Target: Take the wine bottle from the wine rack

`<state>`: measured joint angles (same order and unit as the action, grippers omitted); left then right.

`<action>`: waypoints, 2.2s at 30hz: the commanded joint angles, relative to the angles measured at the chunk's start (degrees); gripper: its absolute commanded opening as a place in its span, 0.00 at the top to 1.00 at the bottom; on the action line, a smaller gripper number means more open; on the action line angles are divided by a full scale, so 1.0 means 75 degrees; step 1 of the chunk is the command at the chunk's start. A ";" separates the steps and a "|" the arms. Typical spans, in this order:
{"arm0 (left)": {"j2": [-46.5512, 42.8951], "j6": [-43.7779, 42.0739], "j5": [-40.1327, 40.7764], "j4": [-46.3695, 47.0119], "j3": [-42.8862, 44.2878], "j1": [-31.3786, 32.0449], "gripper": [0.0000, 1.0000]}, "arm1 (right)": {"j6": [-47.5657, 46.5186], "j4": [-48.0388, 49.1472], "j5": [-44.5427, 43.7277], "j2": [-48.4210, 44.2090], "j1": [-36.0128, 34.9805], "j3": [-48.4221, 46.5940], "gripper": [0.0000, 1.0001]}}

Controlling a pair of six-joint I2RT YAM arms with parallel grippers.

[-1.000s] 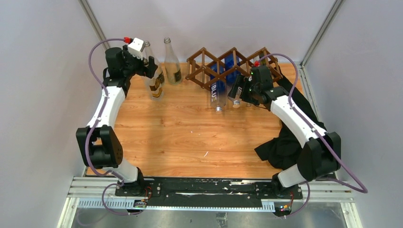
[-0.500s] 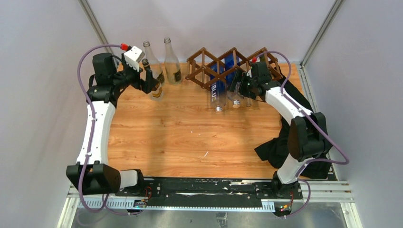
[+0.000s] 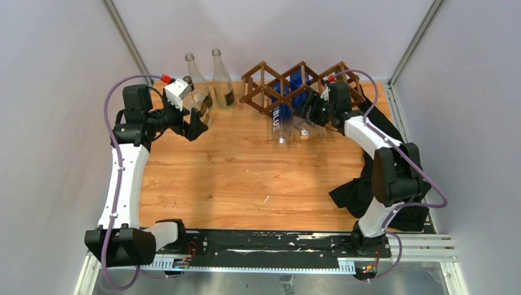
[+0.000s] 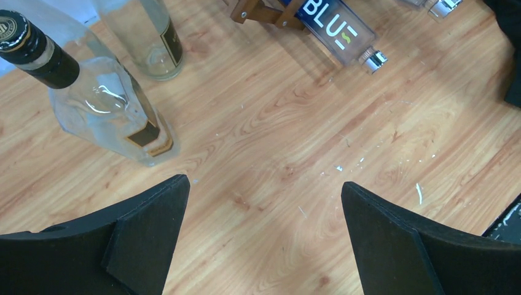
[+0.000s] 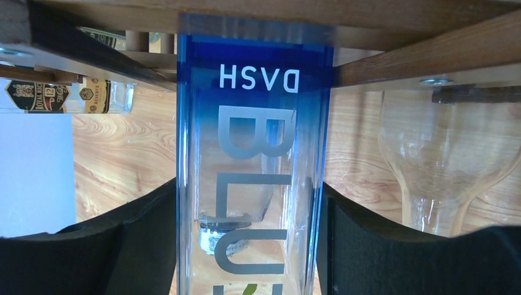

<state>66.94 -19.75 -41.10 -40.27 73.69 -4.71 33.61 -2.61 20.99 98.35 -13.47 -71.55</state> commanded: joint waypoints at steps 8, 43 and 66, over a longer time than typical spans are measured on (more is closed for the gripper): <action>-0.0662 0.0012 -0.0051 -0.0134 -0.0360 -0.0038 0.00 | 0.0320 0.0988 0.0490 -0.0545 0.0080 0.0828 0.50; -0.0463 -0.0461 -0.0625 -0.0068 -0.0781 -0.0034 0.00 | 0.1841 0.0132 0.1196 -0.6970 0.0052 0.4583 1.00; -0.2049 -0.4015 0.1581 -0.0653 -0.2056 0.3443 0.00 | 0.1238 -0.2007 0.0792 -0.5880 -0.3065 0.2658 1.00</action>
<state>53.41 -41.30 -35.66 -43.33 57.69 17.37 45.95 -21.96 26.11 53.15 -30.17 -44.18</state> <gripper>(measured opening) 0.997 0.669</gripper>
